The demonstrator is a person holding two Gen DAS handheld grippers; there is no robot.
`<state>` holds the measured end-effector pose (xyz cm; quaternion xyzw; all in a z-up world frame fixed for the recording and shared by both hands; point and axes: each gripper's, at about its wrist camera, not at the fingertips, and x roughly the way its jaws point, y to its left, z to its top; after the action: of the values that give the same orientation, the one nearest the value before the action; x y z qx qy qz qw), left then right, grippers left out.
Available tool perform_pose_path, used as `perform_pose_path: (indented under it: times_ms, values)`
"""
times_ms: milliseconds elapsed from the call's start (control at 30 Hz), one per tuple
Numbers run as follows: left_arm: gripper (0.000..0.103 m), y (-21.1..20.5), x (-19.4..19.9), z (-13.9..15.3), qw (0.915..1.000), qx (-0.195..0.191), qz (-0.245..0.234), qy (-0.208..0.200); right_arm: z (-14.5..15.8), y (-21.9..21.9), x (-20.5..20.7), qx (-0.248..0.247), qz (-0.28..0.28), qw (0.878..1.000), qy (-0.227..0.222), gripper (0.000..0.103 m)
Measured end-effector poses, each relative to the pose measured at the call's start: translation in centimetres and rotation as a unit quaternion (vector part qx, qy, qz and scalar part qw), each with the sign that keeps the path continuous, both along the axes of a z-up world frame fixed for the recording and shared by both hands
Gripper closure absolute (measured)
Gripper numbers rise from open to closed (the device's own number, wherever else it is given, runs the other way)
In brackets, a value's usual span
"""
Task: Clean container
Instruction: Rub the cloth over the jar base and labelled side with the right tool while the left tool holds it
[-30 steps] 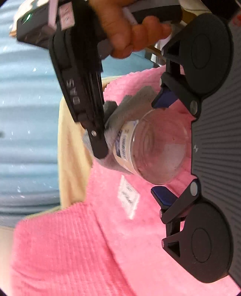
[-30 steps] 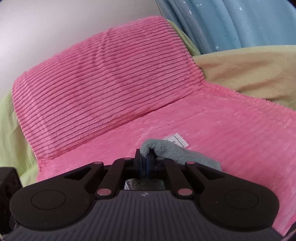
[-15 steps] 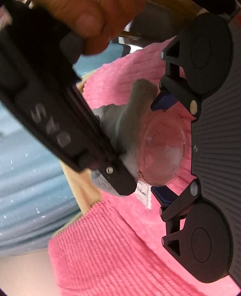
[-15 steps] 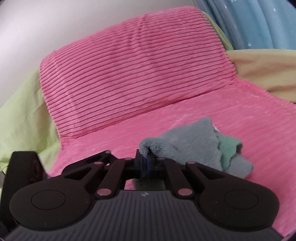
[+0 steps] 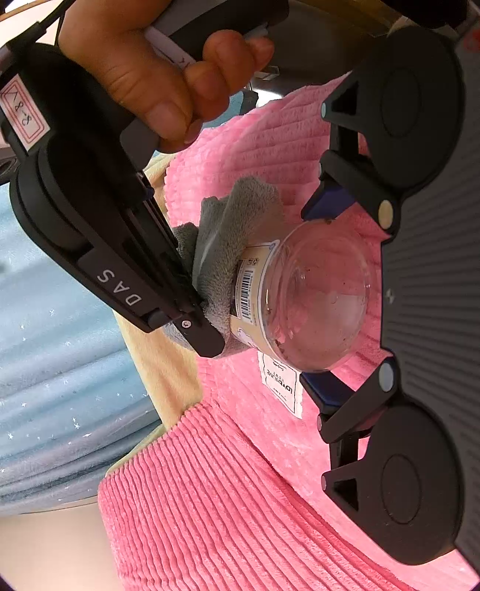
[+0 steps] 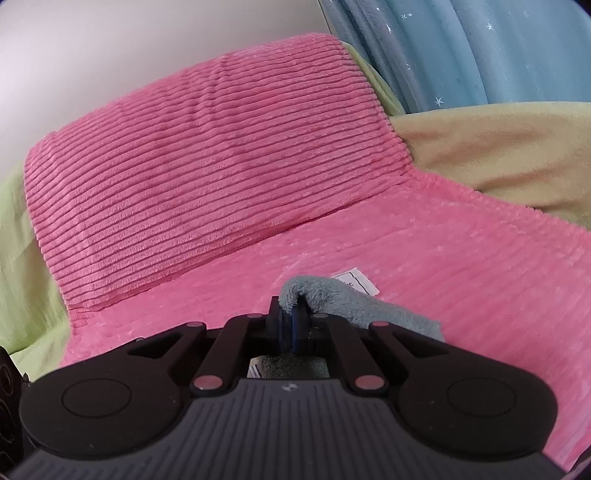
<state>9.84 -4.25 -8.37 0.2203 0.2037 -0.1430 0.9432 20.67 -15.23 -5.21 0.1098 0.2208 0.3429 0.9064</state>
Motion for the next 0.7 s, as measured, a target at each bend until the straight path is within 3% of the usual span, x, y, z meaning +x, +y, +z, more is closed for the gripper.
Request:
perform_pose_path:
  times_ms: [200, 533, 700]
  values:
    - [0.016, -1.0, 0.1, -0.1, 0.9999, -0.005, 0.008, 0.006, 0.0, 0.2, -0.4, 0.001, 0.007, 1.000, 0.007, 0.101]
    - [0.017, -1.2, 0.7, -0.4, 0.9999, -0.004, 0.011, 0.011, 0.0, 1.3, -1.8, 0.015, 0.097, 0.995, 0.032, 0.101]
    - [0.018, -1.4, 0.5, -0.5, 0.9999, -0.006, 0.010, 0.011, 0.1, 0.3, -1.1, 0.011, 0.046, 0.999, 0.019, 0.101]
